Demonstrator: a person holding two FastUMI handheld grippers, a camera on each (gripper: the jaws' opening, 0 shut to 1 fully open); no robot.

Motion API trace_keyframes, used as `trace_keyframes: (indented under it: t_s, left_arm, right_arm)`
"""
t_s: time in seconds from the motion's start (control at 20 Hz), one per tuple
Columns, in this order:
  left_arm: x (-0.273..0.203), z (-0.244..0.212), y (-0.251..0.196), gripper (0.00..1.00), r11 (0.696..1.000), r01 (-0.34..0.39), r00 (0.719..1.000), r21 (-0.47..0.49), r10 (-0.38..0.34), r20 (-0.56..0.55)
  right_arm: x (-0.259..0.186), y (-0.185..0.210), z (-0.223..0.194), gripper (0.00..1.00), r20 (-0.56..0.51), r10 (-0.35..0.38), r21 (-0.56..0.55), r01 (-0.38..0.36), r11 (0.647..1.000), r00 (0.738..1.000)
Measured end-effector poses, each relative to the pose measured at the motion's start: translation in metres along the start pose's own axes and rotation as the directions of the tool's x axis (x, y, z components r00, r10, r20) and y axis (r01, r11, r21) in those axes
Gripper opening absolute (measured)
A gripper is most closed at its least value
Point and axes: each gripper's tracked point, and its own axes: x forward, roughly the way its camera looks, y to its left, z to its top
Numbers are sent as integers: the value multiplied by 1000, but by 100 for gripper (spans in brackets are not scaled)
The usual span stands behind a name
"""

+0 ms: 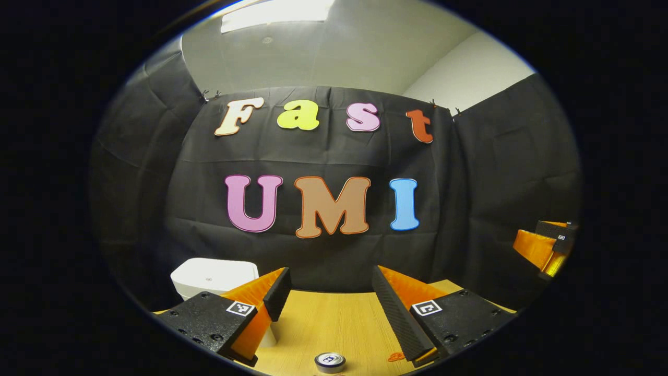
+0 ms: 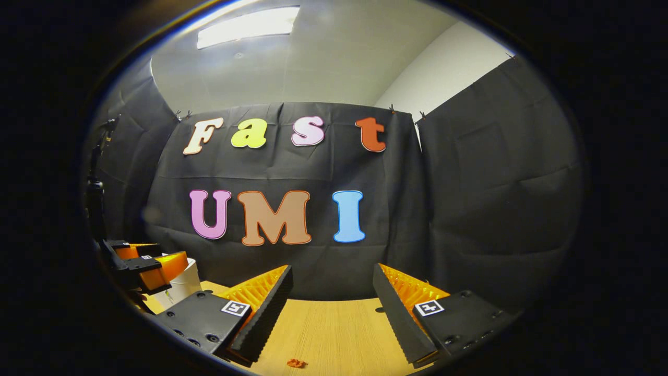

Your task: Press the lid of the desktop garbage bin to open it, pick up the crumpled paper on the desktop and throw it into the bin, then pick up the pop can on the desktop and drop it into the bin, and finally close the garbage bin lid.

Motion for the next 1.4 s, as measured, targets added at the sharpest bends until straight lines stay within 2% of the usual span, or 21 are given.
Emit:
trace_keyframes:
  t_s: [0.3, 1.1, 1.25, 1.3, 1.4]
  left_arm:
    - [-2, 4, 1, 93, 1000, -3, 1000, 11, 3, 6]
    - [-8, 10, 6, 93, 1000, -14, 1000, 28, 13, 14]
    - [-9, 12, 7, 76, 999, -17, 1000, 40, 17, 19]
    - [-9, 12, 9, 74, 999, -21, 1000, 44, 21, 22]
    - [-9, 13, 10, 58, 998, -29, 999, 47, 28, 24]
  right_arm:
    - [-1, -2, 2, 100, 1, 0, 6, 0, 1000, 1000]
    - [-5, 2, 7, 98, 15, 15, 4, -15, 1000, 1000]
    - [-5, 1, 6, 98, 14, 14, 4, -14, 1000, 1000]
    - [-7, 1, 6, 98, 14, 13, 4, -13, 1000, 1000]
    - [-6, 1, 6, 98, 15, 12, 4, -12, 1000, 1000]
